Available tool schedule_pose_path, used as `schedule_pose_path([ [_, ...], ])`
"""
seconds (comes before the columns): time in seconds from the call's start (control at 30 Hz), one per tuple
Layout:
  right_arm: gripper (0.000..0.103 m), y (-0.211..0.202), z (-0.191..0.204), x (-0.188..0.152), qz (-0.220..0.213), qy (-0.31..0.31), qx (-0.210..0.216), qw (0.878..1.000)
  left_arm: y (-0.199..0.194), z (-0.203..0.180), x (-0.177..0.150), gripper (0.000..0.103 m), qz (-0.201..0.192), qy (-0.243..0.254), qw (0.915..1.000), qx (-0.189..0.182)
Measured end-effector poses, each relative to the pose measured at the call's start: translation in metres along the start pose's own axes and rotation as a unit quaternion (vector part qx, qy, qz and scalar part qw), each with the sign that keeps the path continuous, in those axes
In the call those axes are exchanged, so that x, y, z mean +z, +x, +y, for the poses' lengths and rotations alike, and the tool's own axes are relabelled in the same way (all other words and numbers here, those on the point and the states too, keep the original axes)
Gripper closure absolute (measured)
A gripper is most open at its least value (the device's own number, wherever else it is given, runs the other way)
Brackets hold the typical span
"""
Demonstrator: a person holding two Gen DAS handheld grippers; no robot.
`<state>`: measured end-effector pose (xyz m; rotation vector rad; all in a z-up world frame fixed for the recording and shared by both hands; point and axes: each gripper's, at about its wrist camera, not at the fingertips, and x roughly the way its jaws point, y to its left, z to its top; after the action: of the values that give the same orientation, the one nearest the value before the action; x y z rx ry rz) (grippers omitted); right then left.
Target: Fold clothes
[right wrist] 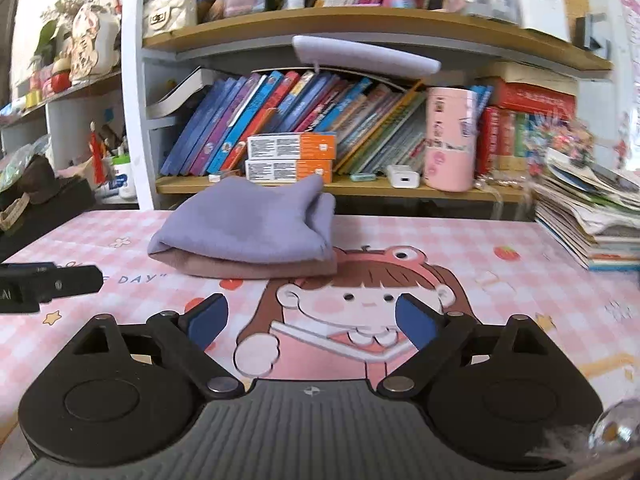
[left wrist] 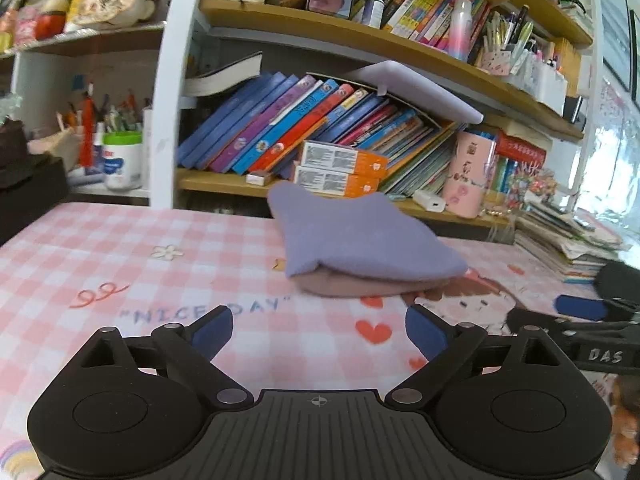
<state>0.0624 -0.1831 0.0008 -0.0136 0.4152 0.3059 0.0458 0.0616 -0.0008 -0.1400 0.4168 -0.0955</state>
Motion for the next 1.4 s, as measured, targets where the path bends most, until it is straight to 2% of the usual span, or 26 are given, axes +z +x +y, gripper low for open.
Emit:
schedule_pose_path([
  [0.27,0.009,-0.01,0.005,-0.014,-0.021,-0.019,-0.025,0.999,-0.008,-0.017,-0.013,0.006,-0.026,0.036,0.9985,0.033],
  [0.5,0.006,-0.012,0.006,-0.016,-0.029,-0.021,-0.034,0.999,-0.013,-0.021,-0.015,0.006,-0.042,0.041,0.9973,0.044],
  [0.7,0.0,-0.013,0.007,-0.016,-0.031,-0.024,-0.044,0.998,-0.012,-0.031,-0.015,0.003,-0.039,0.066,0.9953,0.059],
  [1.0,0.0,-0.018,0.012,-0.018,-0.049,-0.035,-0.062,0.996,-0.005,-0.02,-0.013,0.0,-0.013,0.038,0.9971,0.064],
  [1.27,0.0,-0.014,0.008,-0.016,-0.037,-0.026,-0.059,0.997,-0.013,-0.024,-0.016,0.0,-0.034,0.045,0.9966,0.06],
  [1.4,0.0,-0.013,0.008,-0.016,-0.035,-0.026,-0.058,0.997,-0.012,-0.024,-0.013,0.0,-0.033,0.046,0.9966,0.061],
])
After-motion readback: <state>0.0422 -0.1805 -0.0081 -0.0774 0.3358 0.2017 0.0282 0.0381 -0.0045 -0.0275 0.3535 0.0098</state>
